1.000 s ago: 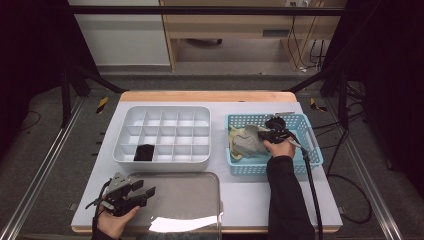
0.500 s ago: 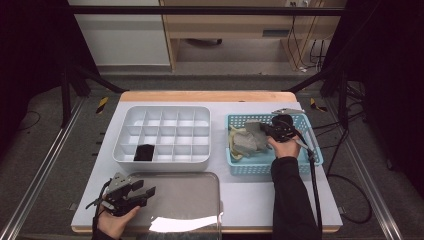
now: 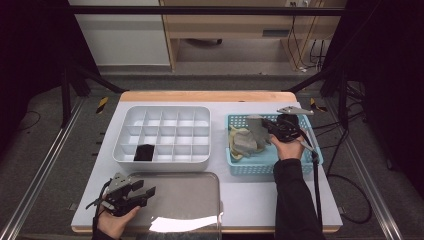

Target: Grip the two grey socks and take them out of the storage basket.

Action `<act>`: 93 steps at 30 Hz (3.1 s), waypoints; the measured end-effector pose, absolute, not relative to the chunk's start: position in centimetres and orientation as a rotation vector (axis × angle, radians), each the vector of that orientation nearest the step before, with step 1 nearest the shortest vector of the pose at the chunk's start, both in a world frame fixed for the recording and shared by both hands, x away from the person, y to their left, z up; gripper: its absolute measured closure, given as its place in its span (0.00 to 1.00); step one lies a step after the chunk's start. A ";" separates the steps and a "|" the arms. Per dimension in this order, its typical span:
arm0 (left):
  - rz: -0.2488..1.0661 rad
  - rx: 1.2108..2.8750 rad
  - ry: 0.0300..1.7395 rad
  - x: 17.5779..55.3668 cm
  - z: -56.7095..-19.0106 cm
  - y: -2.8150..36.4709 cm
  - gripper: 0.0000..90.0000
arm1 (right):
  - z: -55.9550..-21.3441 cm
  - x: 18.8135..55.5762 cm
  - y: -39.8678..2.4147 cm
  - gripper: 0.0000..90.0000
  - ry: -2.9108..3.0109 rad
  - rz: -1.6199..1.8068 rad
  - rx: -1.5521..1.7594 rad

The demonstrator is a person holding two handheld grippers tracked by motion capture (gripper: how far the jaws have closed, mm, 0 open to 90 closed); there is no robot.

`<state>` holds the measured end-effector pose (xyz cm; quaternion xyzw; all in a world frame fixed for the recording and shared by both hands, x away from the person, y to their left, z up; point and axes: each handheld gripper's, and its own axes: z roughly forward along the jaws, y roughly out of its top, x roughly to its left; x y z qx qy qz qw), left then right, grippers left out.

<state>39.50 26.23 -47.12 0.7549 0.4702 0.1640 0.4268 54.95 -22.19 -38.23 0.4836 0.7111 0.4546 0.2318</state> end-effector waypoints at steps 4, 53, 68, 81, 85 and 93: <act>0.411 1.886 1.175 39.5 -47.1 26.2 0.46 | -36.6 53.7 -22.4 0.99 1.913 1.299 1.288; 0.418 1.881 1.171 39.3 -46.9 26.0 0.46 | -35.5 36.4 -20.7 0.99 2.021 1.615 0.968; 0.422 1.875 1.168 39.2 -46.7 26.0 0.47 | -41.8 36.7 -20.0 0.99 2.209 1.471 1.100; 0.422 1.873 1.171 39.2 -46.7 26.1 0.47 | -46.8 38.8 -19.6 0.97 2.298 1.314 1.224; 0.423 1.874 1.171 39.2 -46.7 26.1 0.47 | -47.5 39.1 -19.4 0.92 2.297 1.275 1.217; 0.423 1.874 1.174 39.2 -46.7 26.1 0.47 | -47.1 39.0 -19.8 0.75 2.247 1.286 1.200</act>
